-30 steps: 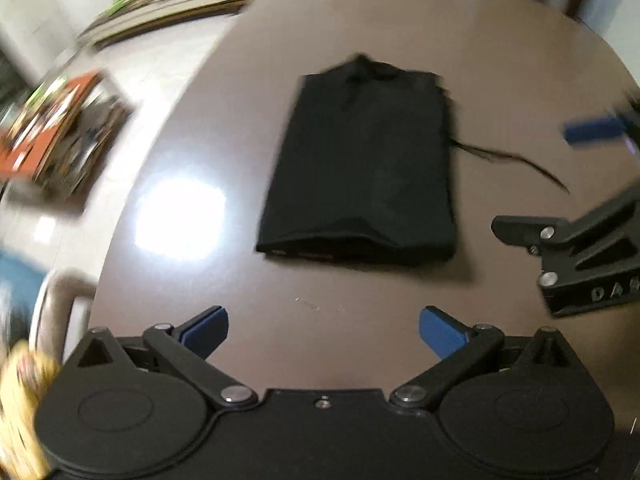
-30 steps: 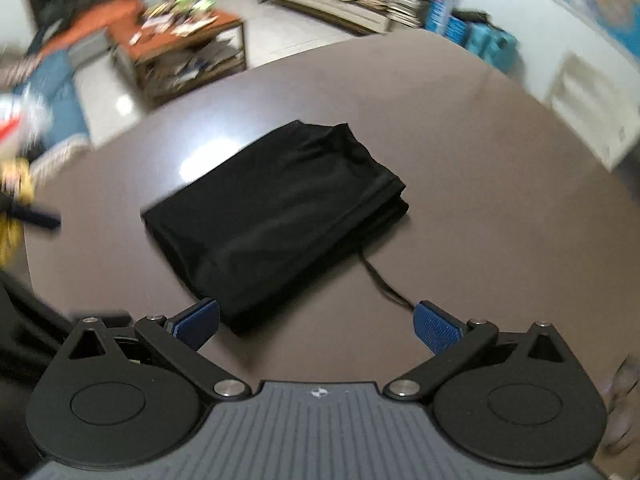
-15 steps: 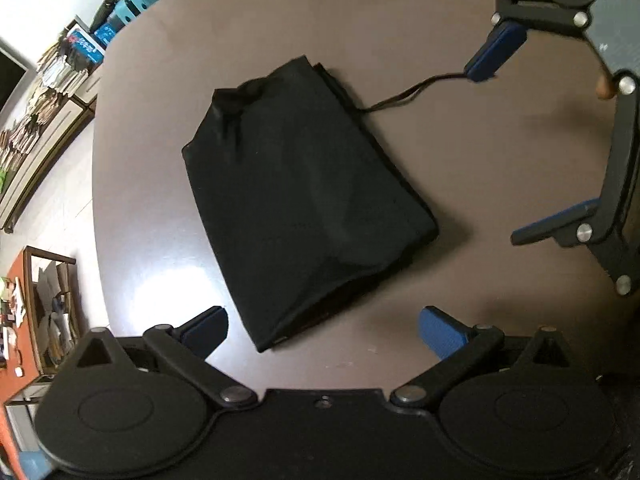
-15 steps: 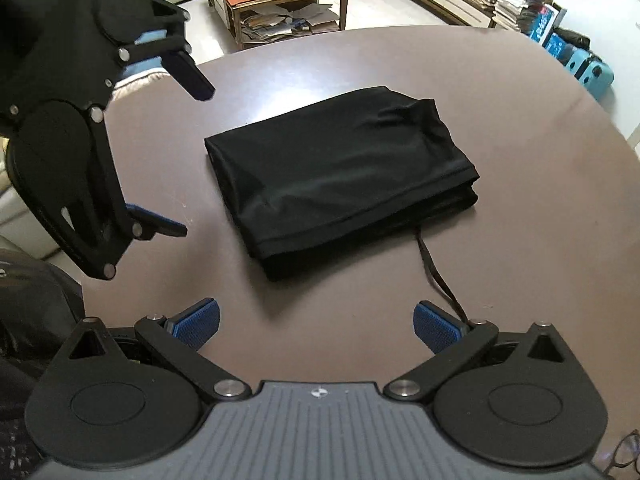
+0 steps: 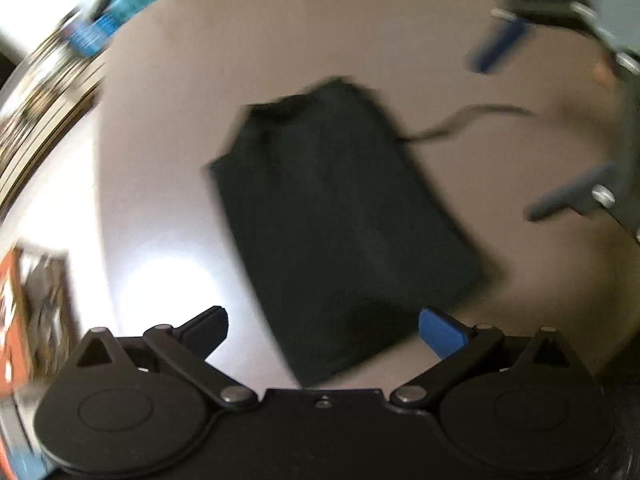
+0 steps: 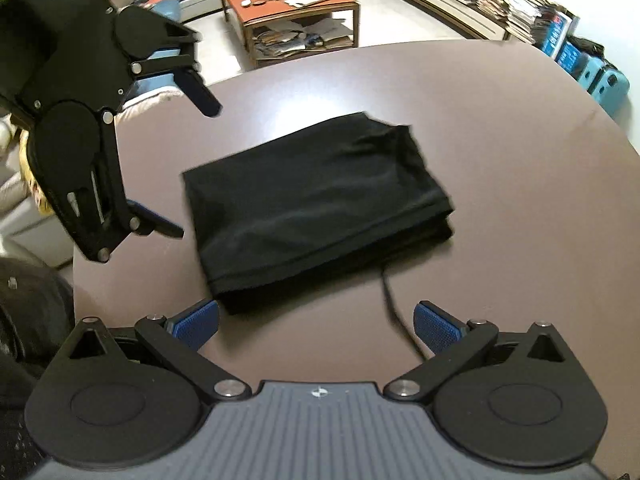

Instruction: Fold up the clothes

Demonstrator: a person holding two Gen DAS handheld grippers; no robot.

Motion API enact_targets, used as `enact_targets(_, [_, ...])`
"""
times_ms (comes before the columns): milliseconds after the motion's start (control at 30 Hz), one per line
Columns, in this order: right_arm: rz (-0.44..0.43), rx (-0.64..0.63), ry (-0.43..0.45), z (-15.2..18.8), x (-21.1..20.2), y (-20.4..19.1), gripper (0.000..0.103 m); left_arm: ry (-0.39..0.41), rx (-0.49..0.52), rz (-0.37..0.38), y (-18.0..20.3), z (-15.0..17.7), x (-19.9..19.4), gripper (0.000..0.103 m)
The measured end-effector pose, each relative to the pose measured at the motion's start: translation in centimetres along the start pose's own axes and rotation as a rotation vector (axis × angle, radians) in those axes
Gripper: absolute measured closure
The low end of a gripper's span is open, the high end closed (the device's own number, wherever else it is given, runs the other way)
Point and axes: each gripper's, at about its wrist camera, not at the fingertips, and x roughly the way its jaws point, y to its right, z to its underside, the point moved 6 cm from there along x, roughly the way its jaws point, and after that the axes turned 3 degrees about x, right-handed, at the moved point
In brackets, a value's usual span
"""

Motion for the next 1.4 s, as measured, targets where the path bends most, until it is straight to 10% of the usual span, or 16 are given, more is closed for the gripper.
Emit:
enact_targets(100, [0.146,0.161,-0.026,-0.7,0.7,1.1,0.0,-0.062,-0.296,-0.038,-1.6,1.0,0.0,0.001])
enact_targets(300, [0.139,0.592,0.002,-0.7,0.9,0.7,0.0,-0.136,-0.74,-0.054,-0.8,4.9,0.2,0.001])
enact_targets(400, [0.134,0.772,-0.025,0.1,1.5,0.0,0.0,-0.152,-0.721,-0.116,-0.1,5.6,0.0,0.001])
enact_targets(567, [0.225,0.705,-0.03,0.6,1.3,-2.1,0.0,-0.135,-0.721,-0.223,0.0,6.1,-1.3,0.001])
enact_targets(933, [0.222,0.924,-0.046,4.3,-0.5,-2.6,0.0,-0.128,-0.762,-0.17,1.0,7.4,-3.6,0.001])
enact_targets(1400, [0.213,0.868,-0.013,4.5,-0.4,-2.6,0.0,-0.107,-0.831,-0.103,2.0,7.9,-3.4,0.001])
